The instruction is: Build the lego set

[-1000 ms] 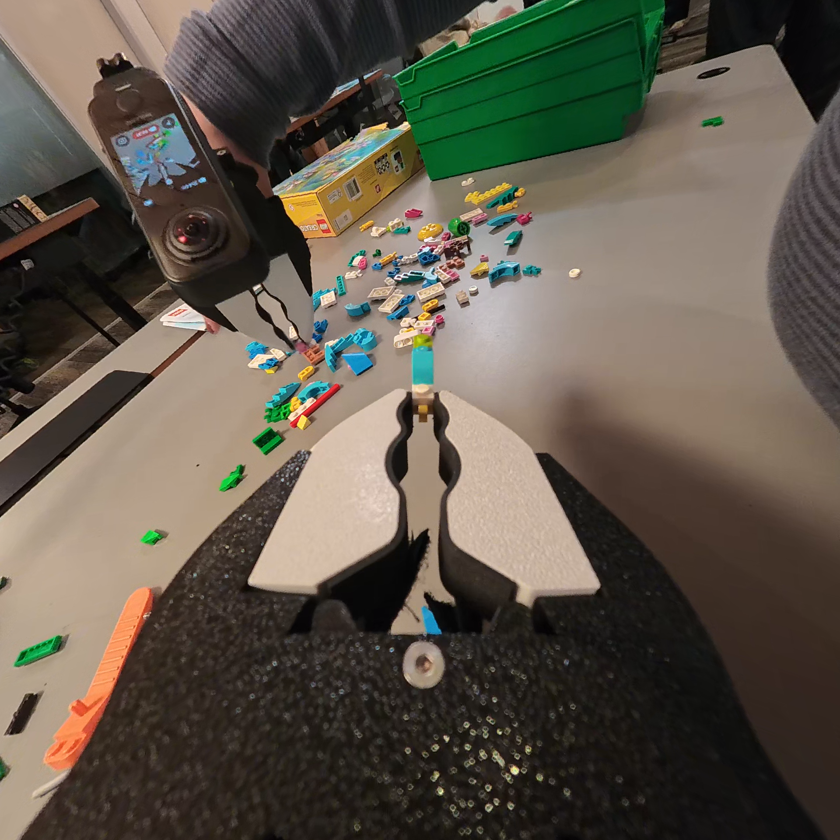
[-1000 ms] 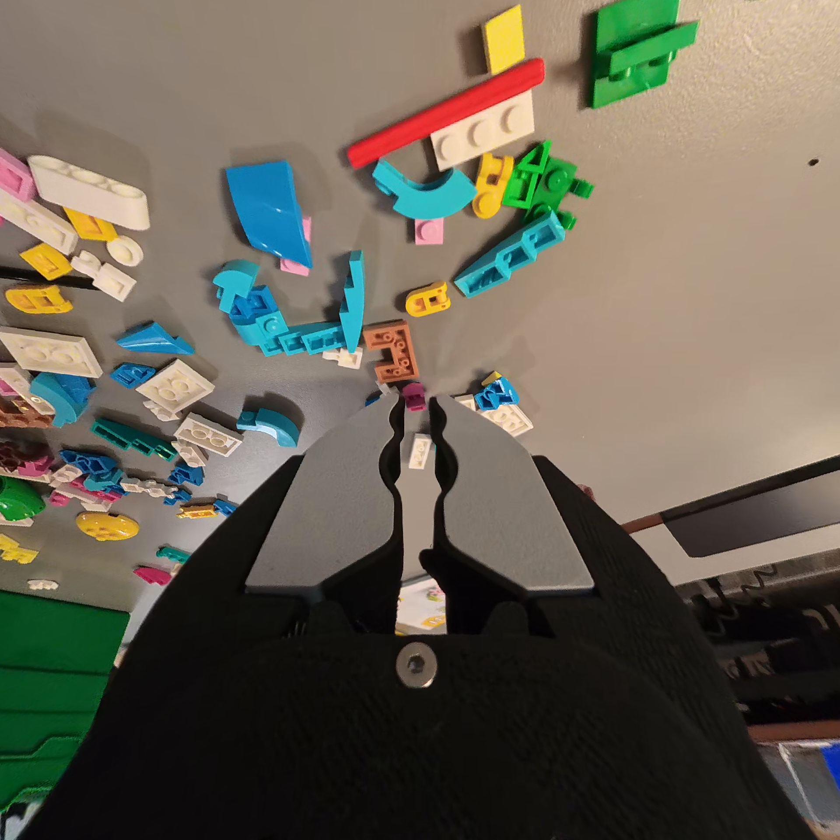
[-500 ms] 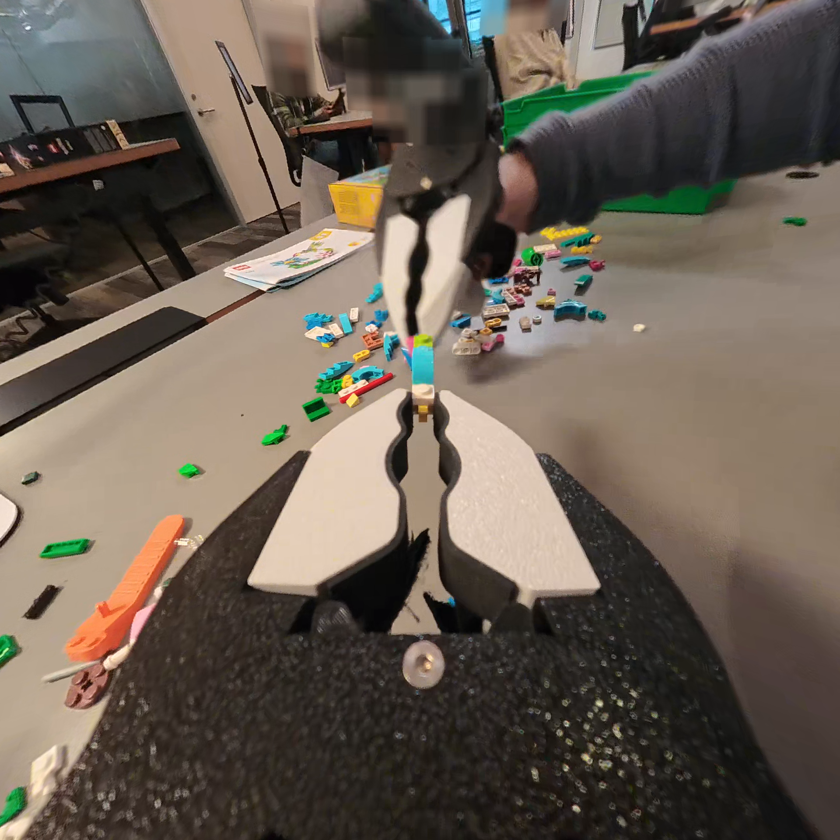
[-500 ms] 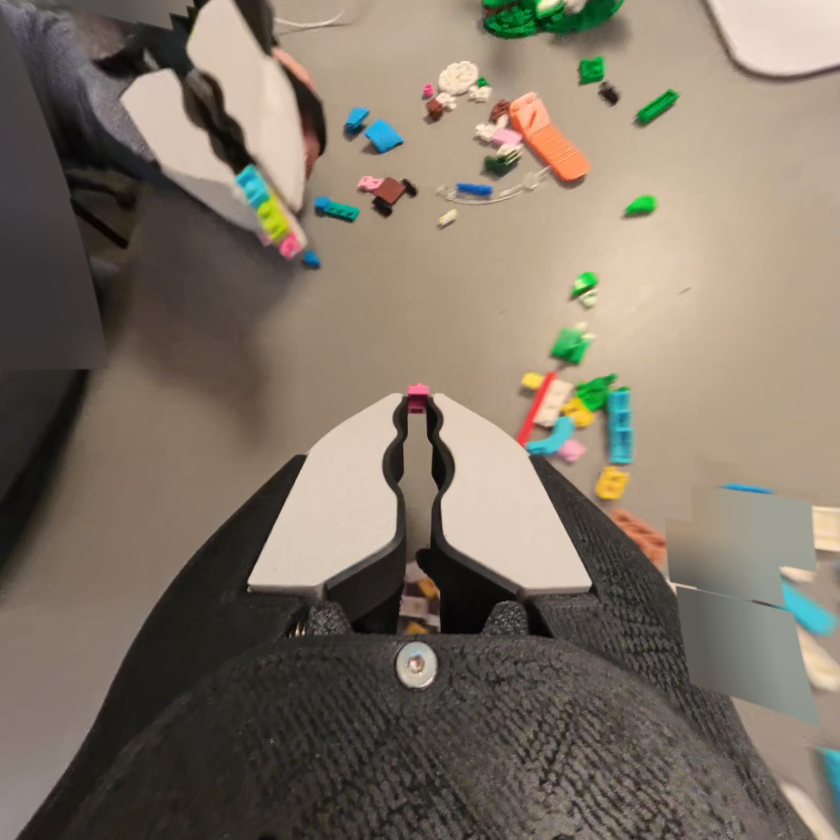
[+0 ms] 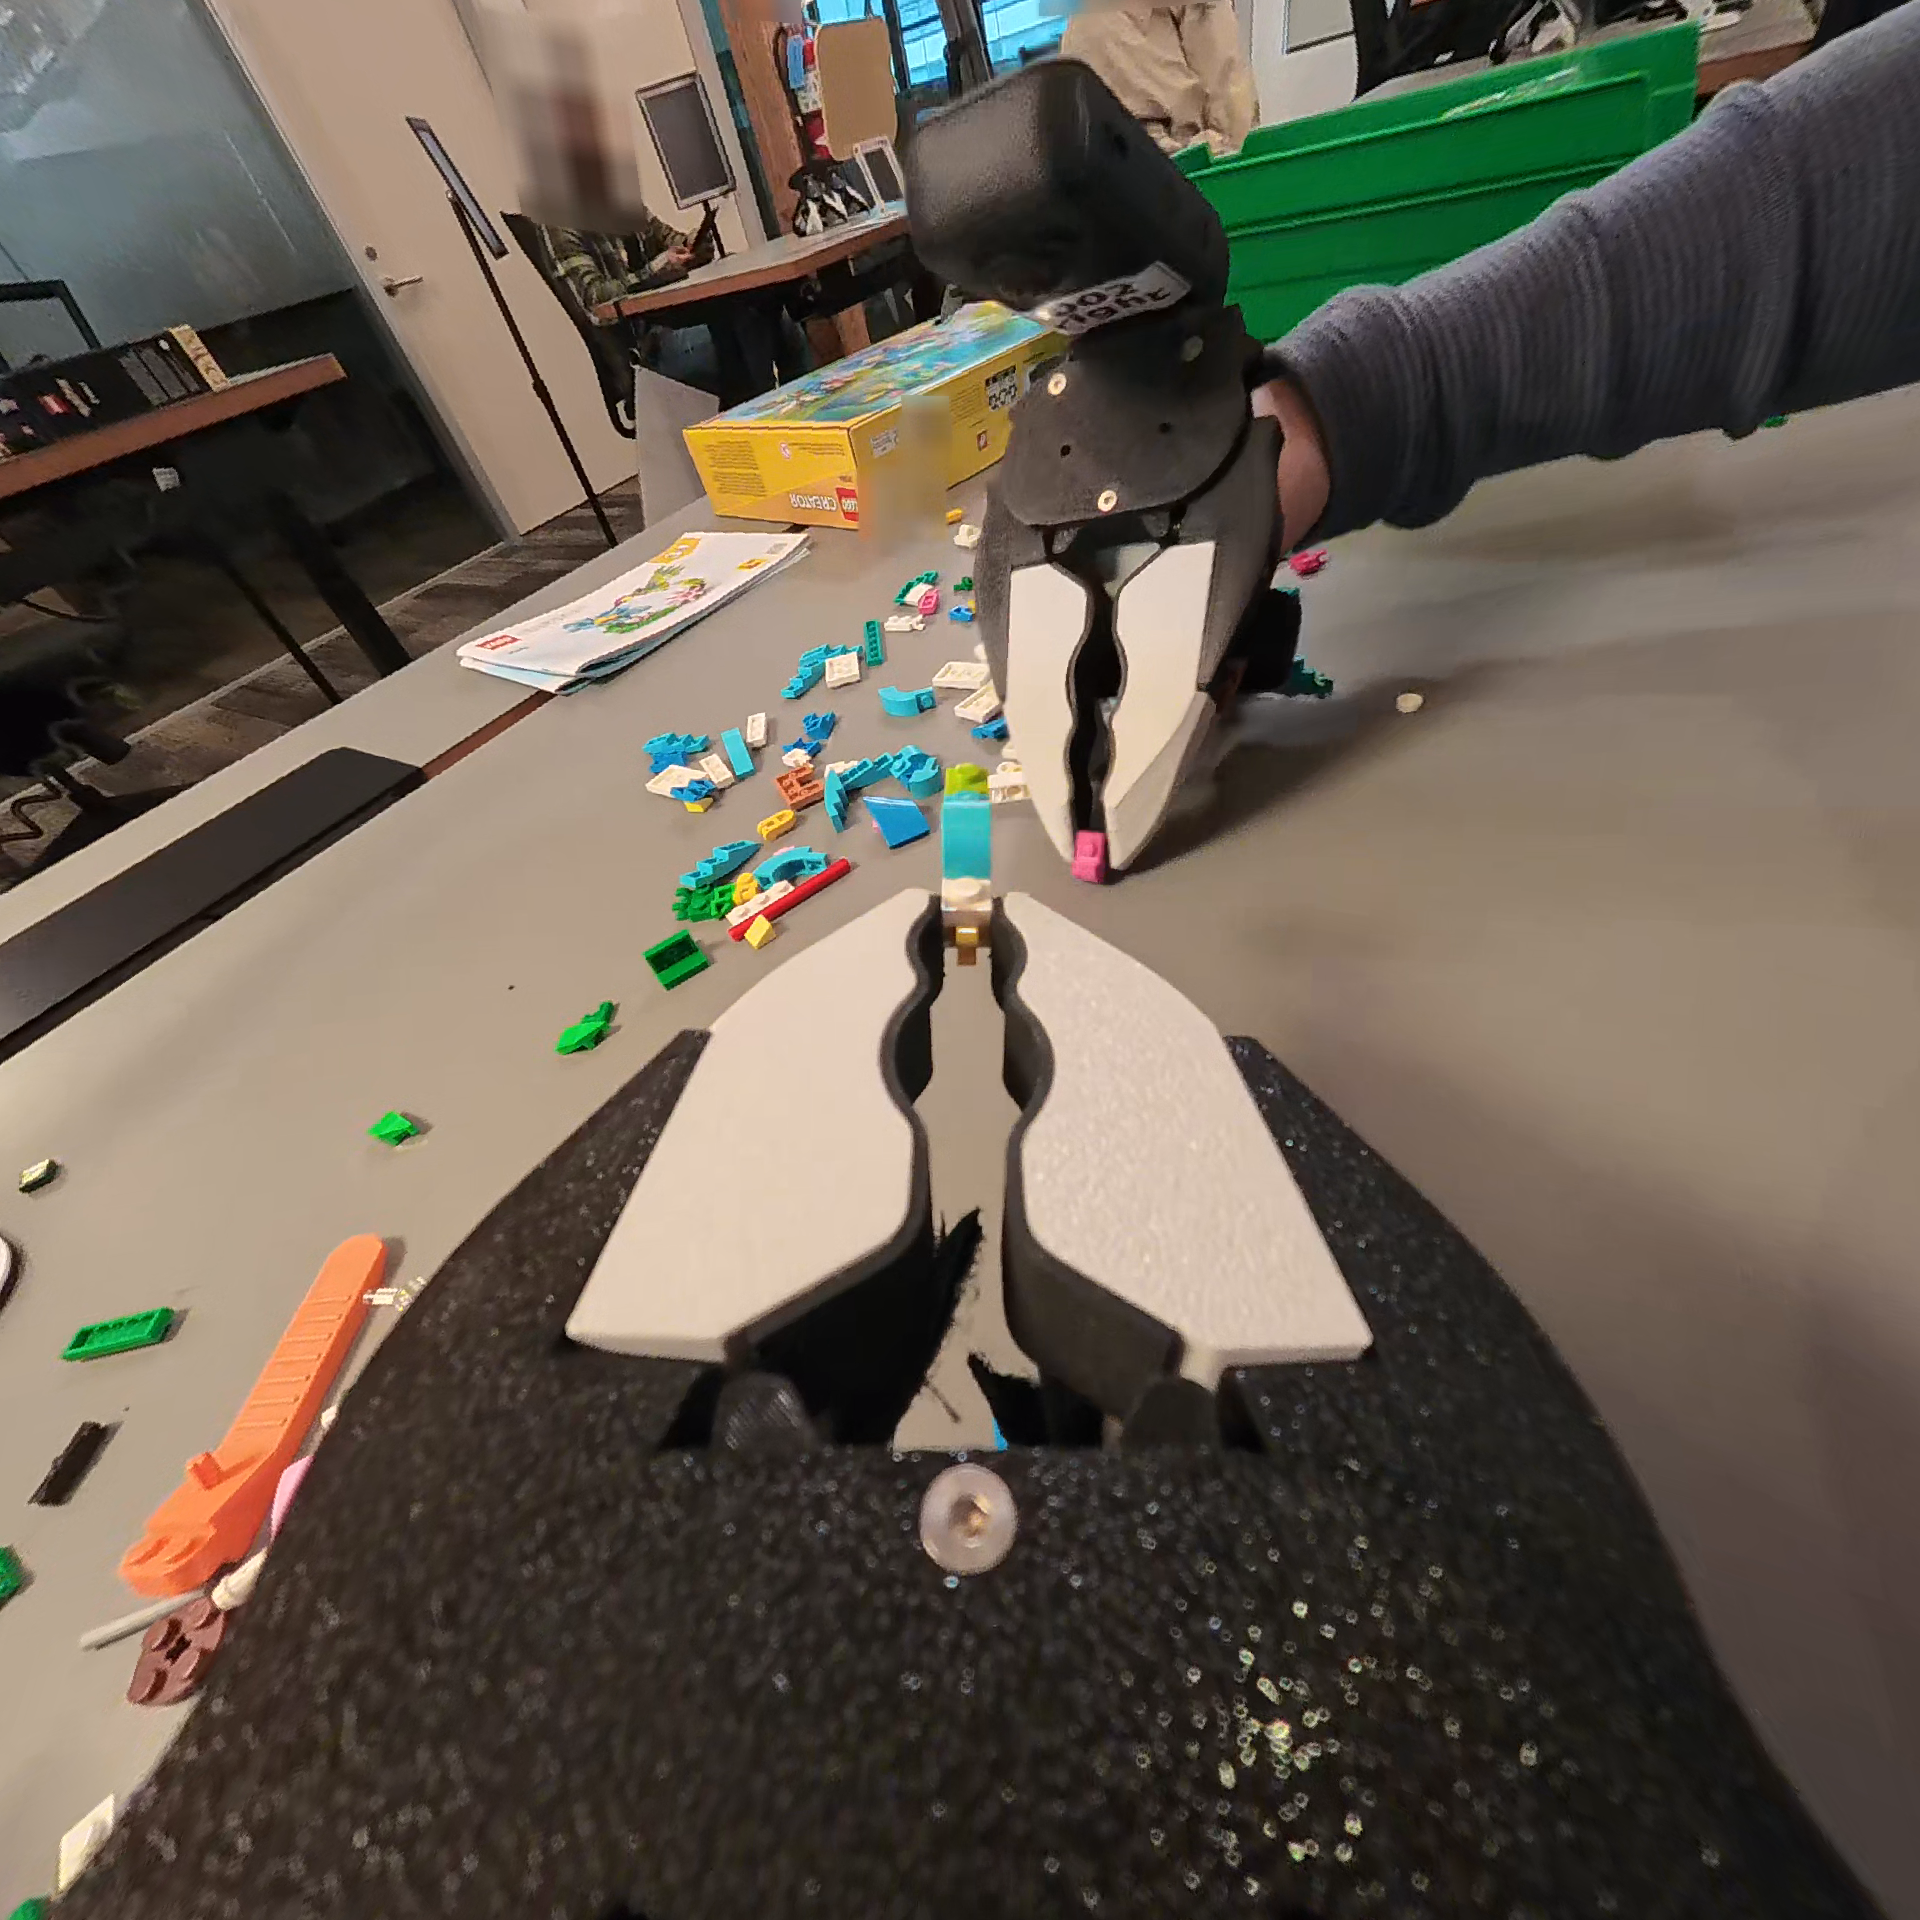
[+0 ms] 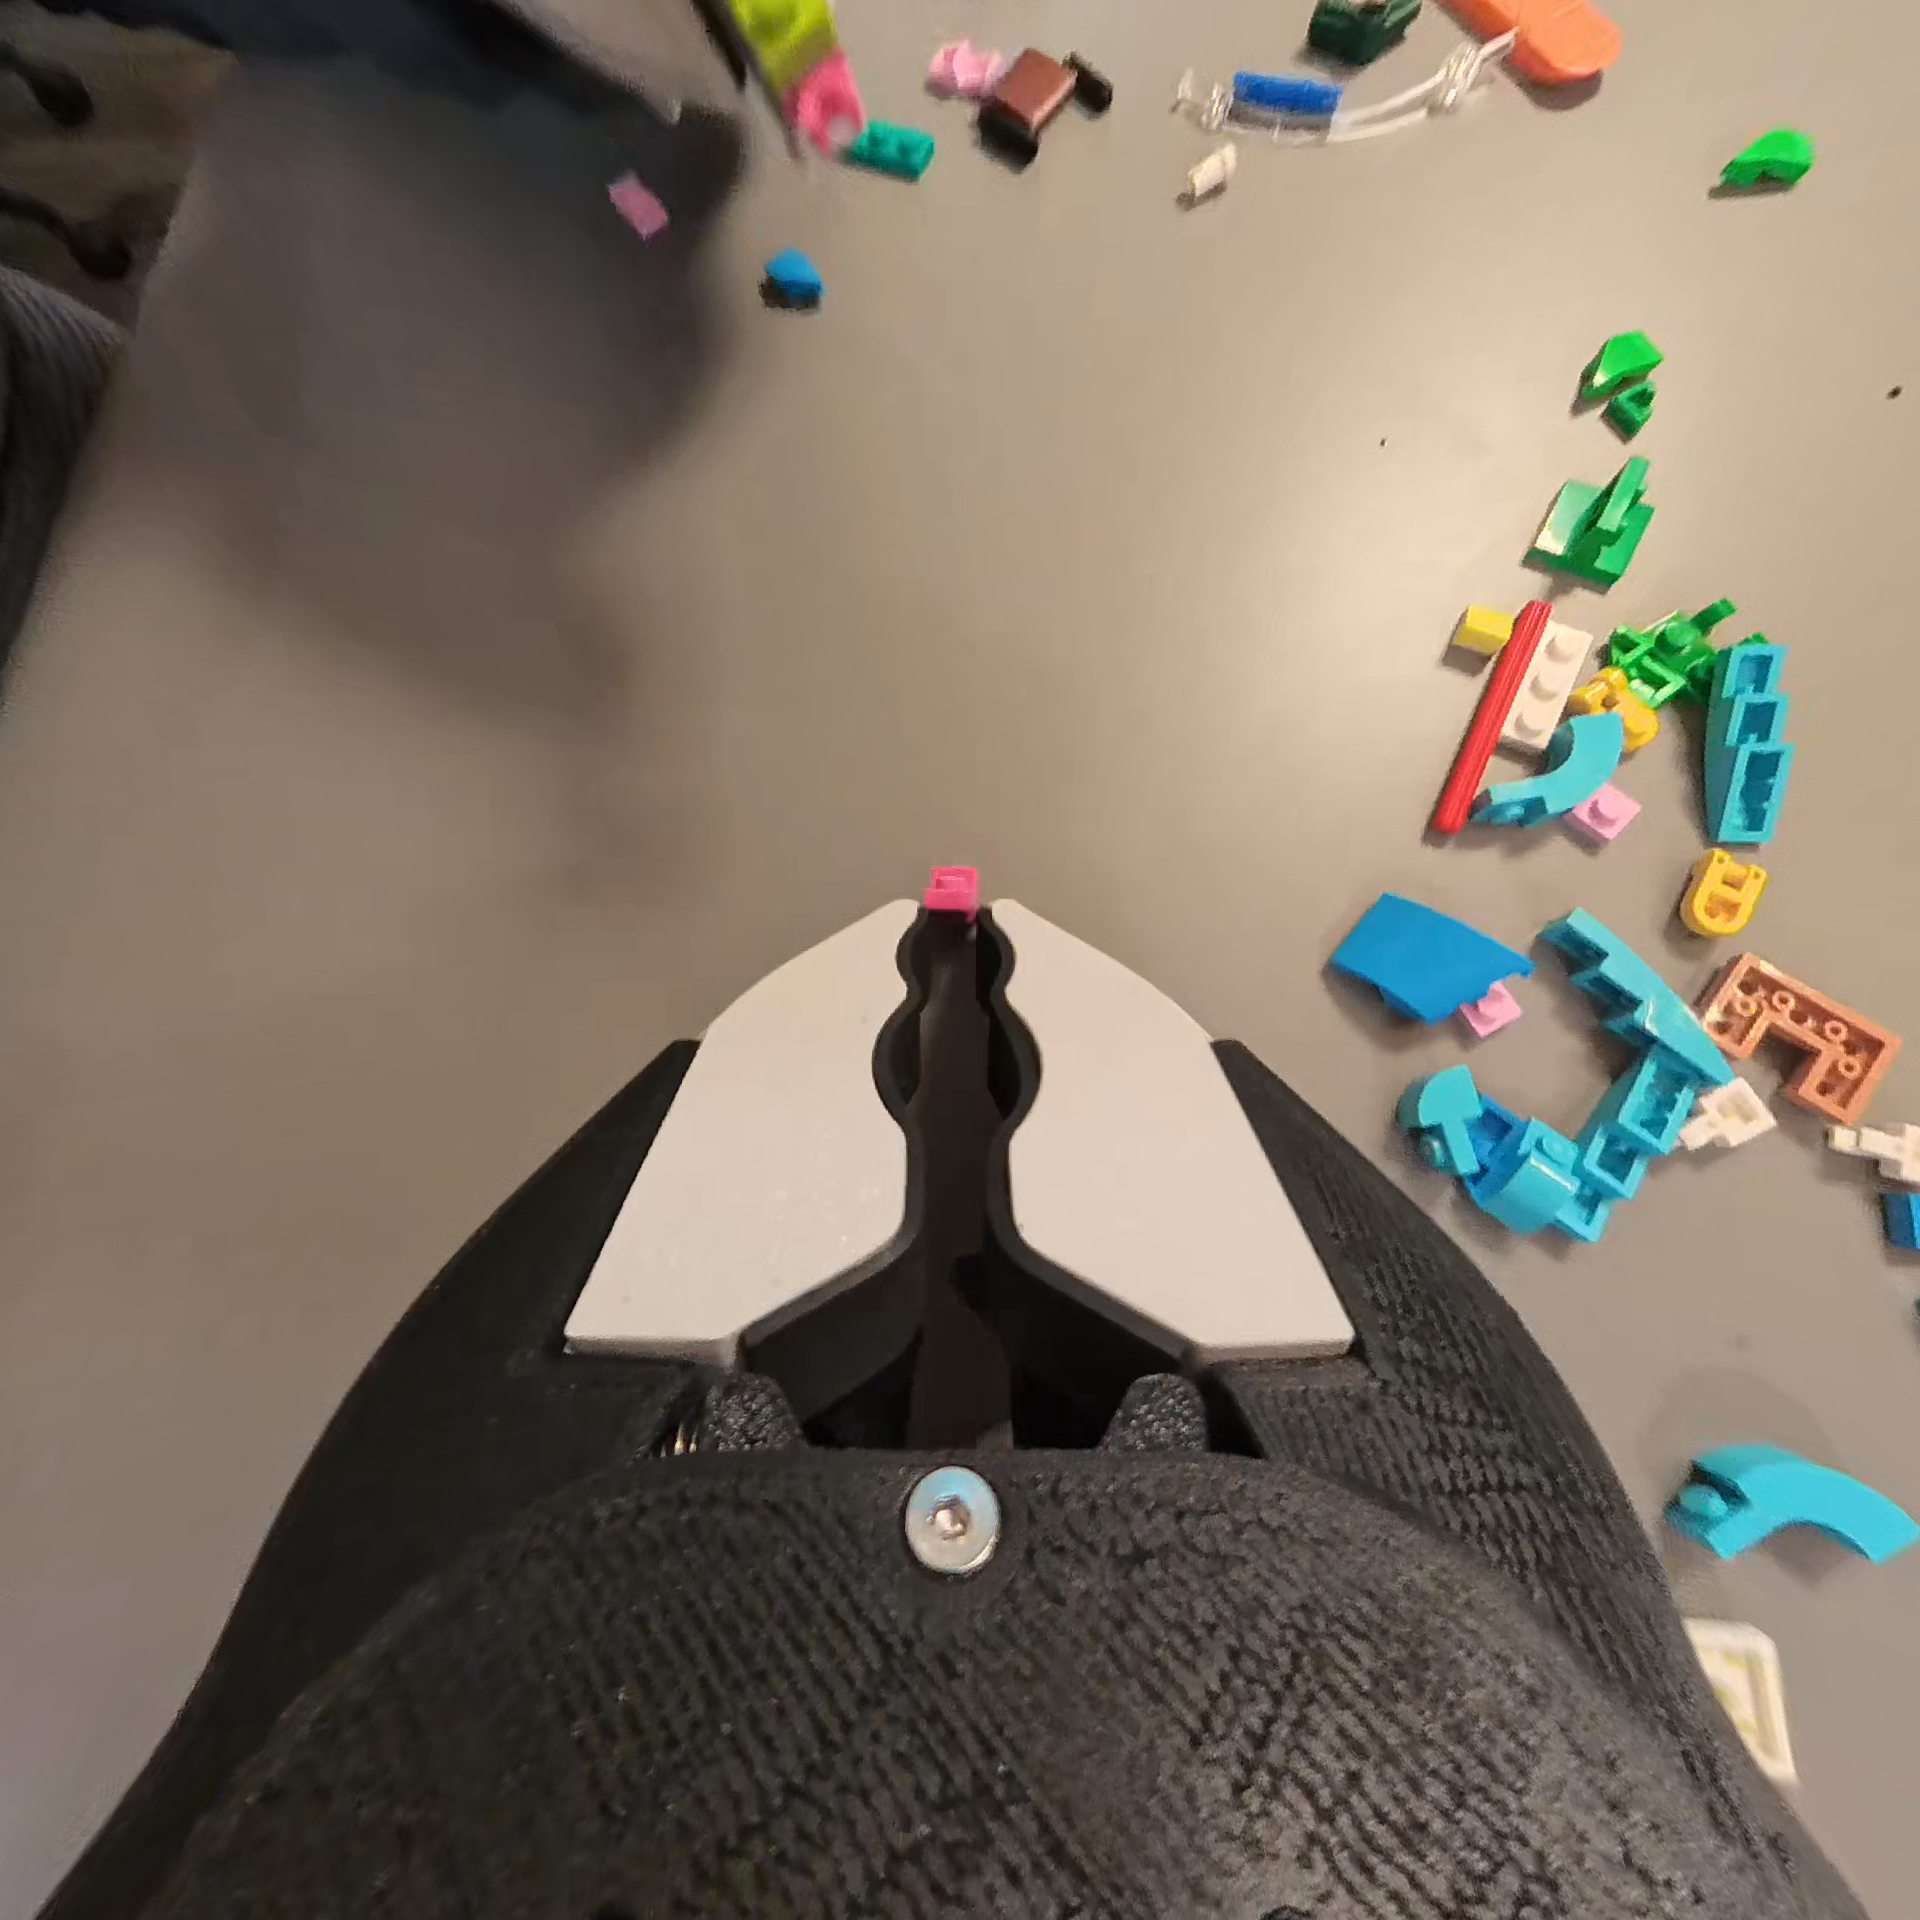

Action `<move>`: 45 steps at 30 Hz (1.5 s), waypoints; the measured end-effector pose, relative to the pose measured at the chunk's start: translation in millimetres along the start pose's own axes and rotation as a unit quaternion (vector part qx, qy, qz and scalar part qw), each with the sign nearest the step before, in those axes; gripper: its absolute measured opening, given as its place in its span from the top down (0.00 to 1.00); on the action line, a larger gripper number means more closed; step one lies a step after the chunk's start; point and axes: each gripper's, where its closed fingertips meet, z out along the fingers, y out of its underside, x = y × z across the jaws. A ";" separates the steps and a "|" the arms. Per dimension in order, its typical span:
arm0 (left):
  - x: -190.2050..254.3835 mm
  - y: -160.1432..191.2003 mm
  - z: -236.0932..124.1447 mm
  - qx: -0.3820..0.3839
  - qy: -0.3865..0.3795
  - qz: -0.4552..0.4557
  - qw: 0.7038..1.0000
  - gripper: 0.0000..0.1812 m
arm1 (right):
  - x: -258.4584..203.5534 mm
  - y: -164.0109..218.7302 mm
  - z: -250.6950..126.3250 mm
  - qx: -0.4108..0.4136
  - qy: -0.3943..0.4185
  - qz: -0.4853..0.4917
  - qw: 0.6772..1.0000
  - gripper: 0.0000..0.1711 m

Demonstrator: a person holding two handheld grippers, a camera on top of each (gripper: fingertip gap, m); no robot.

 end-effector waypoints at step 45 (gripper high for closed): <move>10.2 7.0 4.2 -0.016 0.035 0.002 0.999 0.96 | 0.8 16.5 -13.3 -0.079 0.055 0.005 0.995 0.89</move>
